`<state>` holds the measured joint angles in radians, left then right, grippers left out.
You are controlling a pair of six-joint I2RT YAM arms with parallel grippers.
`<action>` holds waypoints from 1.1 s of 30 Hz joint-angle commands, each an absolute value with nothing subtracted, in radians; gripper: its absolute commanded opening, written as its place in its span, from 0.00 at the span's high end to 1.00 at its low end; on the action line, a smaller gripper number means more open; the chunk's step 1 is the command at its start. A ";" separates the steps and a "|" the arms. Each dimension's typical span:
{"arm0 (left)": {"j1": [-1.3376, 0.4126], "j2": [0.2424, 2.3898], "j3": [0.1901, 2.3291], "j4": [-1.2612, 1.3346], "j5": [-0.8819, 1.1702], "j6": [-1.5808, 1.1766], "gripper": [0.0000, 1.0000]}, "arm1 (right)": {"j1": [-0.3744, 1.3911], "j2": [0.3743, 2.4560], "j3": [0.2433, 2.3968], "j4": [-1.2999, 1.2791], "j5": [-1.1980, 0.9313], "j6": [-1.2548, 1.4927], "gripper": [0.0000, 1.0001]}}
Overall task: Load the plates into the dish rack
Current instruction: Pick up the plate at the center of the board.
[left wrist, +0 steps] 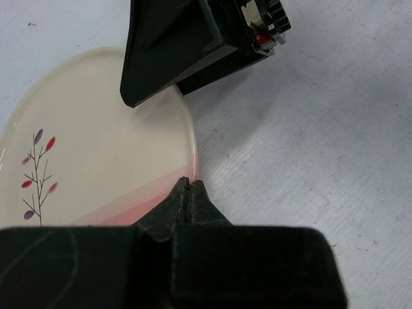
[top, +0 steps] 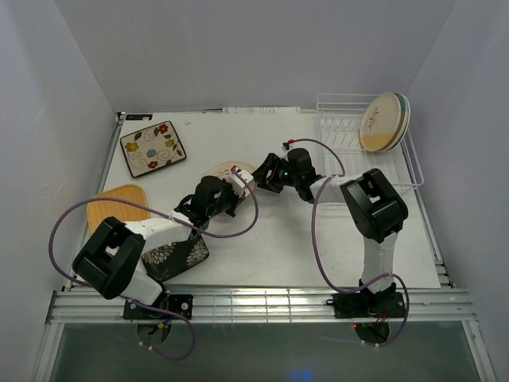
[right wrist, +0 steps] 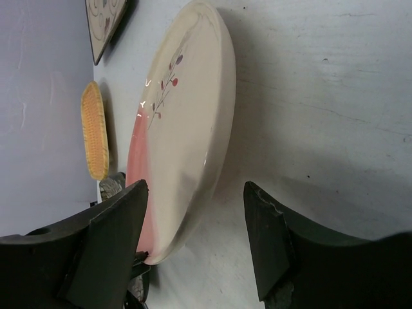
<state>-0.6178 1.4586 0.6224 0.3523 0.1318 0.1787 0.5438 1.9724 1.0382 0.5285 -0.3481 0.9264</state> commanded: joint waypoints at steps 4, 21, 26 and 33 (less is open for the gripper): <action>-0.609 1.393 0.621 0.423 0.136 0.166 1.00 | 0.551 1.999 1.080 0.607 -0.382 0.969 0.33; -0.607 1.381 0.615 0.426 0.161 0.167 1.00 | 0.552 2.065 1.048 0.816 -0.440 1.124 0.59; -0.607 1.382 0.612 0.425 0.164 0.167 1.00 | 0.552 2.079 1.046 0.862 -0.471 1.147 0.80; -0.607 1.379 0.611 0.425 0.175 0.175 1.00 | 0.552 2.076 1.031 0.887 -0.463 1.154 0.92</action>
